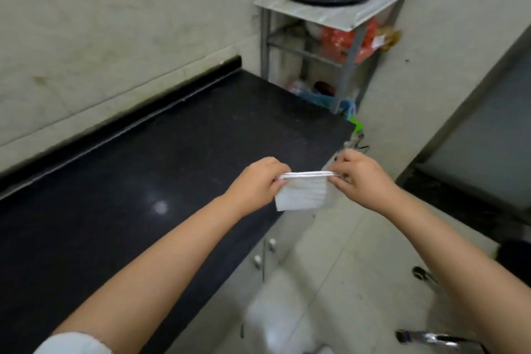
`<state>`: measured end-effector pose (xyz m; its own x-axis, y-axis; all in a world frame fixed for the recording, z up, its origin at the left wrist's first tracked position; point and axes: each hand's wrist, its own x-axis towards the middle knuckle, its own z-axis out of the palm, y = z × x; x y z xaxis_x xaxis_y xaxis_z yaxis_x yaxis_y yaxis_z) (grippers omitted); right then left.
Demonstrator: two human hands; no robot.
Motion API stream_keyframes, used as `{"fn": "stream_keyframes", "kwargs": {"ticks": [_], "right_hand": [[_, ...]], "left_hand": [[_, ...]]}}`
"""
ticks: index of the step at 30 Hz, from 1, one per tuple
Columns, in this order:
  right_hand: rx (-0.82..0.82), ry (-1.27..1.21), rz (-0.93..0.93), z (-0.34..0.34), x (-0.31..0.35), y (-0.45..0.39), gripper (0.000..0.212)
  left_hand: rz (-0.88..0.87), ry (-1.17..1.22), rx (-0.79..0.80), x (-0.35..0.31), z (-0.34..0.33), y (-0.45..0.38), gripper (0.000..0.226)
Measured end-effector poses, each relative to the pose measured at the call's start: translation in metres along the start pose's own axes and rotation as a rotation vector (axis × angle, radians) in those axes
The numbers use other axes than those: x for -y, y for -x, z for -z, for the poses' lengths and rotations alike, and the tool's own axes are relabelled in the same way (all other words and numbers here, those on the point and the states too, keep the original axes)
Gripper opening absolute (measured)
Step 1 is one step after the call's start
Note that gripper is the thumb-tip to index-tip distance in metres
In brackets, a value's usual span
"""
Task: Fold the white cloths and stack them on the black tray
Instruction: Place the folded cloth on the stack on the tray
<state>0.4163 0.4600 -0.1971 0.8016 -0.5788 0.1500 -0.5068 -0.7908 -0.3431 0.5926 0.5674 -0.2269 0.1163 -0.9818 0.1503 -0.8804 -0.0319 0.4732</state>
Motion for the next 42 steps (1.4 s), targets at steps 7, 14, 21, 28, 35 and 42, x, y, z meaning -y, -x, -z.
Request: {"fn": "stream_keyframes", "kwargs": {"ticks": [7,14,21,28,35,42], "right_hand": [[-0.078,0.032,-0.174,0.109,-0.15,-0.023,0.024],[0.011,0.027,-0.13,0.179,-0.249,-0.083,0.026],[-0.06,0.166,-0.039,0.237,-0.323,-0.227,0.023],[-0.14,-0.327,-0.013,0.278,-0.376,-0.39,0.017],[-0.126,-0.432,0.123,0.288,-0.407,-0.547,0.015],[-0.235,-0.259,0.419,0.24,-0.429,-0.679,0.023]], "left_hand": [[-0.082,-0.031,-0.039,-0.112,-0.019,-0.171,0.028],[-0.155,-0.173,-0.047,-0.152,-0.007,-0.318,0.031],[-0.113,-0.259,-0.148,-0.134,0.019,-0.462,0.032],[0.146,0.078,-0.353,-0.097,0.071,-0.592,0.014],[0.368,-0.002,-0.566,-0.056,0.103,-0.692,0.02],[0.565,-0.212,-0.692,0.005,0.097,-0.77,0.028]]}}
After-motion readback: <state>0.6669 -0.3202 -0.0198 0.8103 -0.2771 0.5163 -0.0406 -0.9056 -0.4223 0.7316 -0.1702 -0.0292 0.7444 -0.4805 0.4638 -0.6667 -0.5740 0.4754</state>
